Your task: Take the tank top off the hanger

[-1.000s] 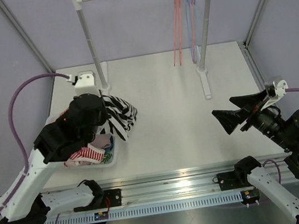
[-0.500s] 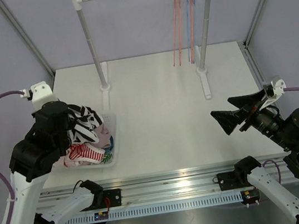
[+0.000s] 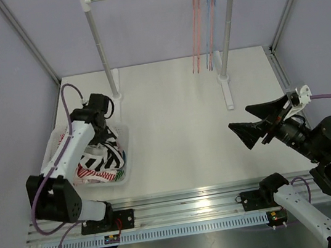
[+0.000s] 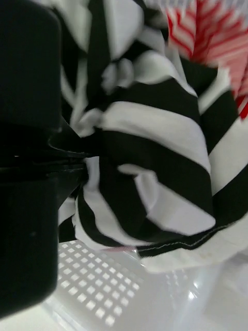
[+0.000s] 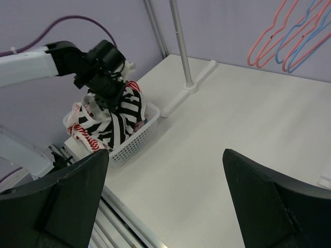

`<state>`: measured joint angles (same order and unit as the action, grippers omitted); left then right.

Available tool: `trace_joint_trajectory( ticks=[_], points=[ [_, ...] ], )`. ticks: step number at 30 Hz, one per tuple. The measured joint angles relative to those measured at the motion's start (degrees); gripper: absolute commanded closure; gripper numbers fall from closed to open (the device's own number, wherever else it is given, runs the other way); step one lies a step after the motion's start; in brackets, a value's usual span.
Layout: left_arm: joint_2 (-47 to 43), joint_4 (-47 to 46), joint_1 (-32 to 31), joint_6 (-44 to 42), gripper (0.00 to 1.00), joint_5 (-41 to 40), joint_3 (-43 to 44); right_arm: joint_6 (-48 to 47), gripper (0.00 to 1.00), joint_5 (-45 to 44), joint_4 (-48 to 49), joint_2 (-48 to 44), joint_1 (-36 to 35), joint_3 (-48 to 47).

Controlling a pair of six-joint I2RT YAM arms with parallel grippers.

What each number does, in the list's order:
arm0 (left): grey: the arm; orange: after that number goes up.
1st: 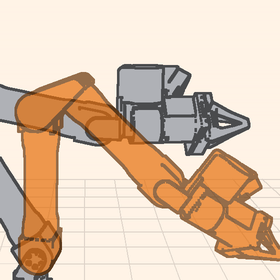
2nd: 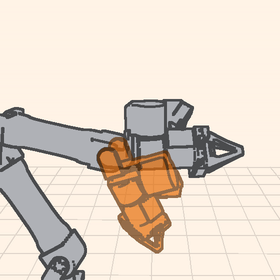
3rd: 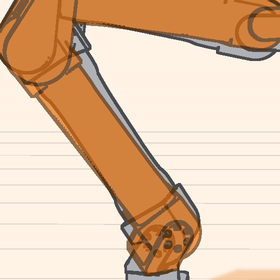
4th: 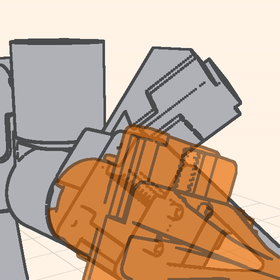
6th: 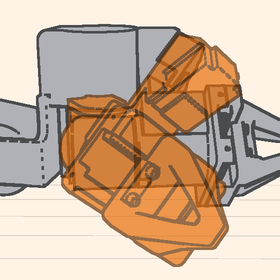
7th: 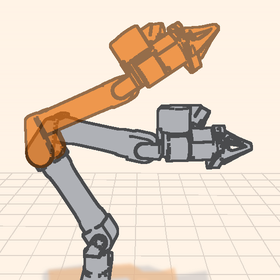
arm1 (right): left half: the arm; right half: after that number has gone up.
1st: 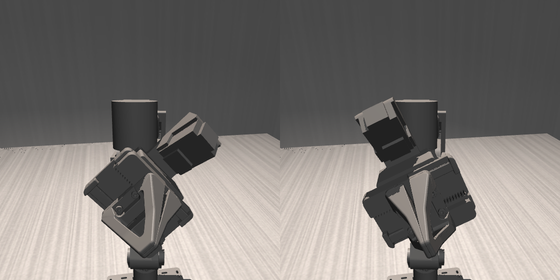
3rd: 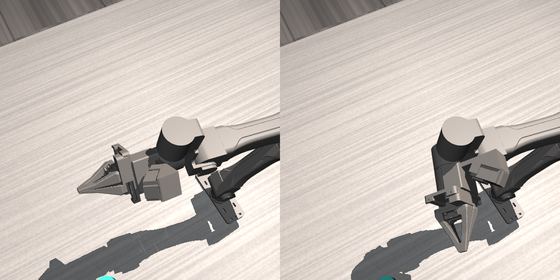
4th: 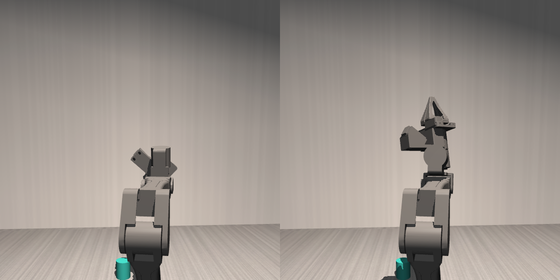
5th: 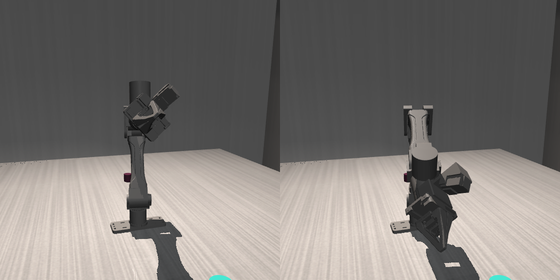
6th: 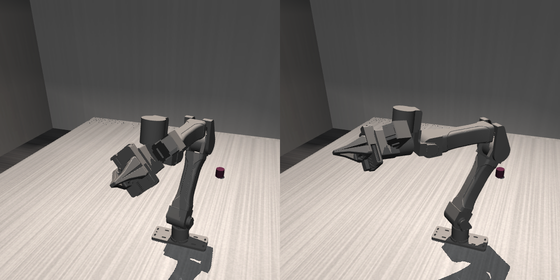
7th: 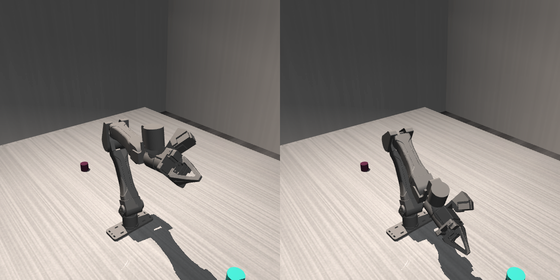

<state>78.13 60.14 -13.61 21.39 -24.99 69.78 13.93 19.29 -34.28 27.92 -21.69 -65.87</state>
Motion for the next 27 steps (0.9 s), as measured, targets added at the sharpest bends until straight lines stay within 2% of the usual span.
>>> trace_joint_trajectory(
  ticks=[5,8,11,12,18,27],
  points=[
    [10.67,-4.96,1.97,0.61,1.00,4.39,-6.93,0.35,0.01,2.23,2.16,0.59,0.00,1.77],
    [15.50,-5.07,5.01,0.63,1.00,5.81,-6.05,0.72,0.00,3.89,3.02,1.46,0.00,1.97],
    [15.28,-5.01,8.02,0.61,0.89,8.15,-5.49,0.92,0.00,4.87,3.74,1.44,0.00,2.51],
    [14.78,-5.16,9.05,0.57,0.79,9.40,-5.51,0.92,0.01,5.22,4.04,1.33,0.00,2.84],
    [11.63,-7.10,13.00,0.94,0.63,19.41,-5.75,0.44,0.01,5.77,4.46,0.74,0.00,3.80],
    [13.03,-8.48,16.13,1.31,0.58,27.30,-4.48,0.35,0.00,5.84,4.50,0.72,0.00,4.13]
  ],
)
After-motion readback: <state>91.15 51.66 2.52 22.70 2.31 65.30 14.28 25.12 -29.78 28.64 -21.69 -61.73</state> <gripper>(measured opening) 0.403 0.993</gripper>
